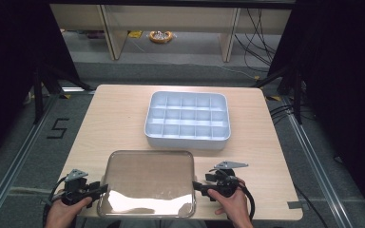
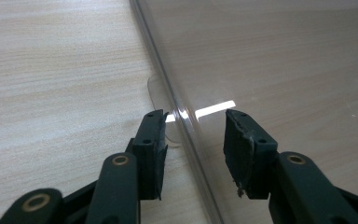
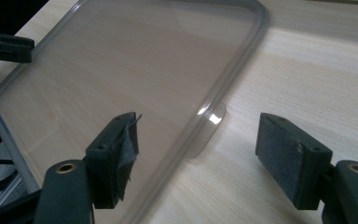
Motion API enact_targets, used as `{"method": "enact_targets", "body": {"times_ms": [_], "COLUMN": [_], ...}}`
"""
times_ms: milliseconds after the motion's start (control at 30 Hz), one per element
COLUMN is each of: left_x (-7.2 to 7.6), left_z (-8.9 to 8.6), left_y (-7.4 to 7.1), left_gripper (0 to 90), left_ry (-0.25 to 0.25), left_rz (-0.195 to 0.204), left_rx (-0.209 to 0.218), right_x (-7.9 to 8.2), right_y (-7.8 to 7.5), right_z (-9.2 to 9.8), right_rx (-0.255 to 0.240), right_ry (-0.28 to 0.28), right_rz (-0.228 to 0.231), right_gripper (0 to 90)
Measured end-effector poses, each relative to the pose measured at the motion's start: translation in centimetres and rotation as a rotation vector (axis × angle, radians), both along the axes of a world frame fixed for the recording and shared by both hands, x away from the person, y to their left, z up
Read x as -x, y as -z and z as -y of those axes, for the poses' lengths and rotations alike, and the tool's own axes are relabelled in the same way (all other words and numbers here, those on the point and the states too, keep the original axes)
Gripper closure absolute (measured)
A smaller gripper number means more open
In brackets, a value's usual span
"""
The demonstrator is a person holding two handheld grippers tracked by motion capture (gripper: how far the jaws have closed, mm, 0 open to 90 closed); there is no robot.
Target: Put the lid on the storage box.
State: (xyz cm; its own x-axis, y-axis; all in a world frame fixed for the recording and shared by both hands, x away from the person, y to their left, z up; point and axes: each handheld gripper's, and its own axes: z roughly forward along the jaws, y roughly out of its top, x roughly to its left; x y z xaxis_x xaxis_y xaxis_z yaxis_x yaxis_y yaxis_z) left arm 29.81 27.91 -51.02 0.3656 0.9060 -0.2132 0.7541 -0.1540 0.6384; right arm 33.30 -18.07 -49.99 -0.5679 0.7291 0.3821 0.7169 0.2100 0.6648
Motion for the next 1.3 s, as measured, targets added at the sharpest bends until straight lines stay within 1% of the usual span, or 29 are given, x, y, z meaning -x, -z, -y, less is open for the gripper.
{"method": "enact_targets", "body": {"times_ms": [100, 167, 200, 233, 267, 300, 333, 367, 400, 433, 500, 567, 600, 633, 667, 700, 733, 767, 833, 967, 1000, 1033, 1067, 1133, 1167, 1200, 1233, 1267, 1300], "left_x": [0.0, 0.1, 0.2, 0.3, 0.3, 0.5, 0.5, 0.5, 0.6, 0.5, 0.6, 0.7, 0.8, 0.8, 0.7, 0.8, 0.8, 0.8, 0.9, 0.8, 0.8, 0.8, 0.8, 0.8, 0.8, 0.8, 0.8, 0.8, 0.8], "left_z": [0.1, 0.3, 0.6, 1.0, 1.0, 1.9, 1.9, 2.2, 2.7, 2.9, 3.4, 3.5, 3.7, 3.7, 3.9, 4.1, 4.2, 4.3, 4.4, 4.3, 4.2, 4.2, 4.2, 4.2, 4.2, 4.2, 4.2, 4.2, 4.2], "left_y": [0.0, -0.1, -0.1, 0.0, 0.0, -0.1, -0.1, -0.2, -0.2, -0.2, -0.2, -0.2, -0.2, -0.2, -0.1, -0.2, -0.1, -0.1, -0.1, 0.0, 0.0, 0.0, 0.0, 0.0, 0.0, 0.0, 0.0, 0.0, 0.1], "left_gripper": [57.8, 59.0, 60.0, 61.7, 61.9, 59.7, 59.7, 59.7, 59.7, 59.7, 59.8, 59.9, 60.0, 60.2, 60.2, 60.2, 60.2, 60.2, 60.2, 60.1, 60.1, 59.8, 59.8, 59.1, 58.6, 58.3, 57.8, 57.4, 57.0], "left_ry": [-0.003, 0.010, 0.015, 0.038, 0.038, 0.053, 0.053, 0.064, 0.064, 0.073, 0.092, 0.101, 0.110, 0.110, 0.122, 0.115, 0.128, 0.123, 0.121, 0.124, 0.126, 0.130, 0.132, 0.142, 0.136, 0.139, 0.137, 0.139, 0.135], "left_rz": [0.005, -0.001, 0.006, -0.003, -0.003, 0.013, 0.013, 0.020, 0.031, 0.027, 0.018, 0.016, -0.006, -0.006, 0.006, -0.007, 0.010, 0.000, -0.002, 0.005, 0.008, 0.009, 0.007, 0.004, 0.008, 0.008, 0.009, 0.009, 0.012], "left_rx": [-0.002, -0.014, -0.005, 0.007, 0.007, -0.027, -0.027, -0.048, -0.051, -0.050, -0.042, -0.042, -0.019, -0.019, -0.007, -0.005, -0.003, -0.001, -0.003, 0.001, 0.000, 0.000, -0.001, -0.008, 0.004, 0.002, 0.005, 0.003, 0.013], "right_x": [-0.1, -0.2, 0.0, -0.1, -0.3, -0.3, -0.5, -0.5, -0.6, -0.6, -0.8, -0.8, -0.8, -0.8, -0.8, -0.8, -0.8, -0.8, -0.8, -0.4, -0.4, -0.1, -0.1, 0.1, 0.1, 0.3, 0.3, 0.5, 0.6], "right_y": [0.2, 0.1, 0.0, 0.0, 0.1, 0.1, 0.2, 0.1, 0.3, 0.3, 0.5, 0.6, 0.8, 0.8, 0.9, 0.8, 0.9, 1.1, 1.1, 1.3, 1.3, 1.7, 1.7, 2.0, 2.2, 2.3, 2.3, 2.2, 2.3], "right_z": [-0.2, -0.2, -0.2, -0.1, 0.3, 0.4, 0.6, 0.8, 1.1, 1.1, 1.5, 1.5, 1.6, 1.5, 1.6, 1.6, 1.5, 1.6, 1.6, 1.7, 1.7, 2.0, 2.0, 2.5, 2.7, 2.8, 3.0, 2.9, 2.9], "right_rx": [0.003, -0.014, -0.038, -0.040, -0.026, -0.029, -0.031, -0.021, -0.041, -0.041, -0.067, -0.058, -0.051, -0.066, -0.063, -0.057, -0.053, -0.052, -0.054, -0.134, -0.134, -0.202, -0.202, -0.244, -0.260, -0.268, -0.282, -0.285, -0.297], "right_ry": [0.017, 0.025, 0.032, 0.030, 0.025, 0.044, 0.057, 0.063, 0.089, 0.089, 0.108, 0.118, 0.117, 0.126, 0.121, 0.125, 0.135, 0.141, 0.152, 0.221, 0.221, 0.264, 0.264, 0.289, 0.284, 0.299, 0.286, 0.311, 0.294], "right_rz": [-0.008, -0.022, -0.044, -0.032, -0.009, -0.017, -0.019, -0.031, -0.029, -0.029, -0.061, -0.061, -0.074, -0.083, -0.082, -0.091, -0.100, -0.090, -0.101, -0.134, -0.134, -0.150, -0.150, -0.171, -0.150, -0.175, -0.182, -0.224, -0.222], "right_gripper": [31.0, 32.2, 32.6, 32.7, 34.1, 35.0, 35.3, 35.5, 35.7, 35.7, 38.0, 38.1, 38.3, 38.5, 39.1, 39.4, 39.3, 38.3, 37.3, 34.7, 34.7, 36.1, 36.1, 39.7, 42.7, 44.0, 46.7, 49.0, 54.1]}}
